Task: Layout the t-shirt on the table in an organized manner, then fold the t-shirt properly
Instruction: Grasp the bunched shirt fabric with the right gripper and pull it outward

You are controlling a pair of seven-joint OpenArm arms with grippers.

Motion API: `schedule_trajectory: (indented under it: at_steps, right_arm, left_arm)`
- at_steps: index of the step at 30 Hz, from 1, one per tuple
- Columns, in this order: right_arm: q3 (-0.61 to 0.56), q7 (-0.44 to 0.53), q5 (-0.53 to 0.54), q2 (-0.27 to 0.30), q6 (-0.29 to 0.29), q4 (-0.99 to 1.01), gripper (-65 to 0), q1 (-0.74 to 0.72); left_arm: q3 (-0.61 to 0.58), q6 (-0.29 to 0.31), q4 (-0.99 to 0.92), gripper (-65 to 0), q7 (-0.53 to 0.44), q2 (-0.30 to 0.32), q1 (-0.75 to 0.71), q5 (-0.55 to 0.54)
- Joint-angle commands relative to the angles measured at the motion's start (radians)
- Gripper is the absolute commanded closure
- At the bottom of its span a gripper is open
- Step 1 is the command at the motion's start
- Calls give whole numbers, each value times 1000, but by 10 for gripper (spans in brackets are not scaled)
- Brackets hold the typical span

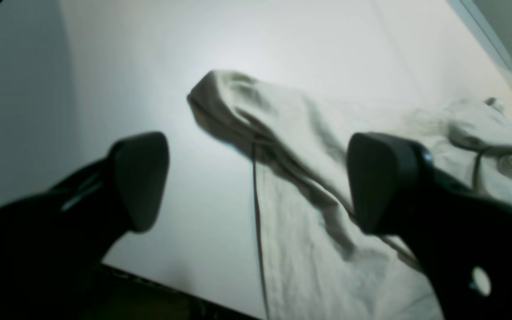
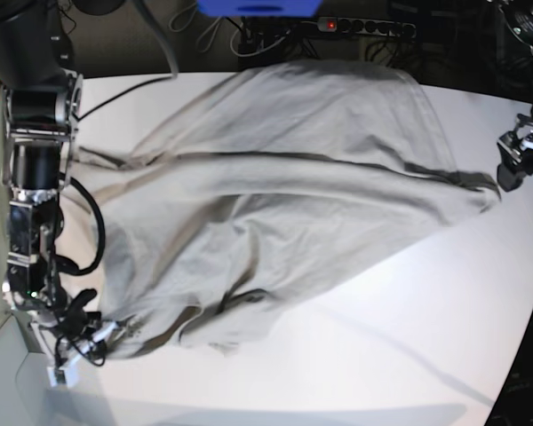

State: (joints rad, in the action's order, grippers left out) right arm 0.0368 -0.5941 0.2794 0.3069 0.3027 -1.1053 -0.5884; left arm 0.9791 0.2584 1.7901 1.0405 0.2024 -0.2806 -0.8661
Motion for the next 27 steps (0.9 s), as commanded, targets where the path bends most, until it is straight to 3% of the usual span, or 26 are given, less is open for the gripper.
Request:
schedule_trajectory:
  at_steps: [1,7,12,17,23,27]
  right_arm:
    - [28,33,-2,16,2,11,0,-57]
    - [48,38,-2,16,2,201,0,-204]
    - [42,73,-4,19,2,222,-9,-210]
    - [47,75,-4,34,2,224,-151,-193]
    - [50,75,-1,94,2,221,-357,-172]
    - [65,66,1,111,2,179,-387,-117]
  left_arm:
    - [7,3,21,-624,-15,19,4,-17]
    - [7,3,23,-624,-15,16,-12,-18]
    - [7,3,23,-624,-15,15,-27,-61]
    - [1,3,23,-624,-10,21,-68,-212]
    - [-1,3,23,-624,140,-14,-75,-339]
    - [-1,3,23,-624,241,-79,-88,-348]
